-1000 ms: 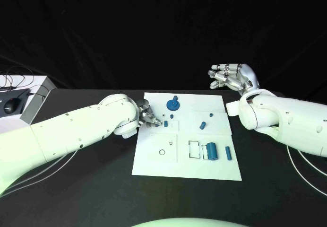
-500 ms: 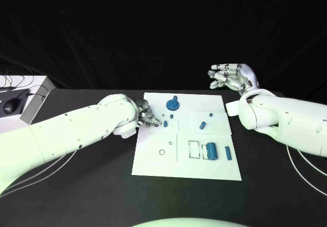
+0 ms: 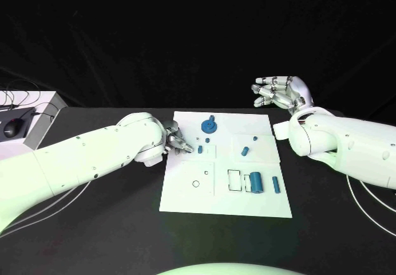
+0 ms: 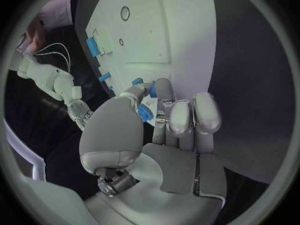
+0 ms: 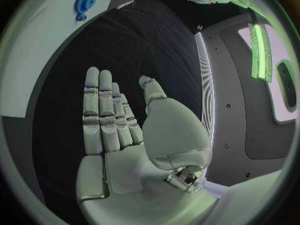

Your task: Assemble the parts on the task board

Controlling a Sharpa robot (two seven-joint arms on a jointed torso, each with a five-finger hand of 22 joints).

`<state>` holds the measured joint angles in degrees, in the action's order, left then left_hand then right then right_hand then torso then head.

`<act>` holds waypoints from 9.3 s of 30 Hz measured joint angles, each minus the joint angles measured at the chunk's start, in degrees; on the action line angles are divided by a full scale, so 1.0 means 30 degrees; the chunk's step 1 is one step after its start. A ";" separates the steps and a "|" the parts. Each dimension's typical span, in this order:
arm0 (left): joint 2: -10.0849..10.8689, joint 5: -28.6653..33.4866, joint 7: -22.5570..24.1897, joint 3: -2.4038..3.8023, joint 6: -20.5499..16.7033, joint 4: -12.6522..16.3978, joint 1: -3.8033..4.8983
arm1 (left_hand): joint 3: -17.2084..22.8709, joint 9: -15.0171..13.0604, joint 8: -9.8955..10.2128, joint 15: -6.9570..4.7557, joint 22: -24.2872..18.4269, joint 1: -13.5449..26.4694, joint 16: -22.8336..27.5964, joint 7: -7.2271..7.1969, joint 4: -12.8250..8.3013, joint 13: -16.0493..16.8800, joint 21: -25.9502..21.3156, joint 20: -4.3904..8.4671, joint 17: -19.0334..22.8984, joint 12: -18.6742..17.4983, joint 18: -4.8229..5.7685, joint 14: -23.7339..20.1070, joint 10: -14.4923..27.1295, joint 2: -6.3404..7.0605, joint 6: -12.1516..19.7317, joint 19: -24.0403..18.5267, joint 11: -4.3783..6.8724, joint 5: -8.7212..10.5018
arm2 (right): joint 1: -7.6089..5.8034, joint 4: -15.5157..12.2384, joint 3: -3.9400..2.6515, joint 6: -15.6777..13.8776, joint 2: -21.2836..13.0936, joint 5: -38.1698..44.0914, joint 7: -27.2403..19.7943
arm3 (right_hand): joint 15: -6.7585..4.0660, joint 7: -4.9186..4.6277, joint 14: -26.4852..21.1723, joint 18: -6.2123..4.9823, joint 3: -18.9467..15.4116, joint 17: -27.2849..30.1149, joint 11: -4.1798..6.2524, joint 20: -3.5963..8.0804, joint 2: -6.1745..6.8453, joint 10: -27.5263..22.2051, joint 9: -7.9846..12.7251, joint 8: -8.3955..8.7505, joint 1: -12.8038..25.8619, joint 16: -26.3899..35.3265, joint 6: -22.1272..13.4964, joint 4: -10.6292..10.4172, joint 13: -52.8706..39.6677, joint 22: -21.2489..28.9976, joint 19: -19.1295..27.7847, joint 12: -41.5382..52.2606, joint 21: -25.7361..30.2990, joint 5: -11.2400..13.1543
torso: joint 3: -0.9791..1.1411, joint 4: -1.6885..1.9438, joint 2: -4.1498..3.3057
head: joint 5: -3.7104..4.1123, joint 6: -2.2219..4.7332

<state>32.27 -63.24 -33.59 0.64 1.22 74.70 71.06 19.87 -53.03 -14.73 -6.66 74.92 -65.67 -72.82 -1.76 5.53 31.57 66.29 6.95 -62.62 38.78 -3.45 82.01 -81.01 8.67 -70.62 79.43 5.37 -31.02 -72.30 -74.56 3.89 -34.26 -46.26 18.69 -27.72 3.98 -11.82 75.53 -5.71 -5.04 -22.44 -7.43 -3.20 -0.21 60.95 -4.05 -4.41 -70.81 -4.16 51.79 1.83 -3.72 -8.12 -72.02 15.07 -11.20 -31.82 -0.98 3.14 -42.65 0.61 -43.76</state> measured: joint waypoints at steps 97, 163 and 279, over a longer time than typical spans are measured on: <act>-0.1545 0.1231 0.0717 0.0014 0.3806 -0.3111 0.0914 | -0.0779 0.0181 0.0764 0.0145 0.0005 -0.0505 0.0271 0.0185 -0.0779 -0.0677 -0.0457 -0.0479 0.0029 0.0521 -0.0001 -0.0007 0.0527 0.0252 0.0017 -0.0344 -0.0218 0.0042 | 0.0008 0.0048 0.0001 0.0115 0.0124 0.0017 -0.0006 | 0.0000 0.0006 0.0000 0.0002 -0.0002 0.0037 0.0000 0.0000 0.0000 0.0001 0.0000 0.0000 0.0000 0.0000 -0.0051 -0.0002 0.0000 0.0085 -0.0001 0.0000 -0.0075 0.0001 | 0.0000 -0.0004 0.0015 | -0.0009 0.0005; -0.0973 0.4204 -0.0435 0.0319 0.3728 -0.2281 0.0950 | -0.1086 -0.0214 0.0738 0.0144 -0.0004 0.1263 0.0222 0.0143 -0.1087 -0.0887 -0.0147 -0.0405 -0.0340 0.0592 -0.0001 -0.0006 0.0472 -0.2110 -0.0084 -0.0271 -0.0198 0.0140 | 0.0081 0.0153 0.0017 0.0206 0.0134 0.0030 -0.0003 | -0.0067 0.0040 -0.0067 0.0007 0.0133 0.0046 0.0000 0.0000 0.0000 0.0001 0.0000 0.0000 0.0000 0.0000 -0.0018 0.0133 0.0000 0.0079 0.0137 0.0000 -0.0144 -0.0088 | -0.0005 -0.0007 -0.0007 | -0.0161 0.0018; -0.3099 -0.3379 0.8094 -0.0247 -0.5298 -0.5556 0.0218 | -0.8255 1.6398 0.3624 0.2737 -0.5718 -0.6460 0.5709 0.2833 -0.2608 -0.9247 -1.3334 -0.2770 1.1891 -0.4940 -0.1342 -0.7242 0.7723 -0.2484 0.3090 -0.5422 -0.3599 0.3590 | 0.0277 0.0138 0.0019 0.0352 0.0039 0.0028 -0.0001 | -0.0066 0.0041 -0.0066 0.0006 0.0342 0.0047 0.0000 -0.0001 -0.0102 0.0000 0.0000 0.0001 -0.0102 0.0000 -0.0023 0.0451 -0.0001 0.0078 0.0136 -0.0075 -0.0222 -0.0086 | -0.0027 -0.0044 -0.0073 | -0.0095 0.1287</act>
<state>22.97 -73.37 -9.31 -0.10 -14.67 58.03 71.72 -4.90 -3.84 -3.85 1.55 57.76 -85.05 -55.69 6.74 -2.29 3.83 26.29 -1.36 -26.95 23.96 -7.47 60.28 -57.83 1.21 -61.35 63.17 -5.43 -20.25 -71.47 -74.14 3.95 -33.20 -46.14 18.78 -27.72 3.78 -11.70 75.33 -5.69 -4.01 -22.30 -7.43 -3.20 -0.52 60.95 -4.05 -4.41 -71.12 -4.16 51.72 3.18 -3.72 -7.88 -71.62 14.84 -11.86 -32.08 -1.06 3.00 -42.87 0.32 -39.90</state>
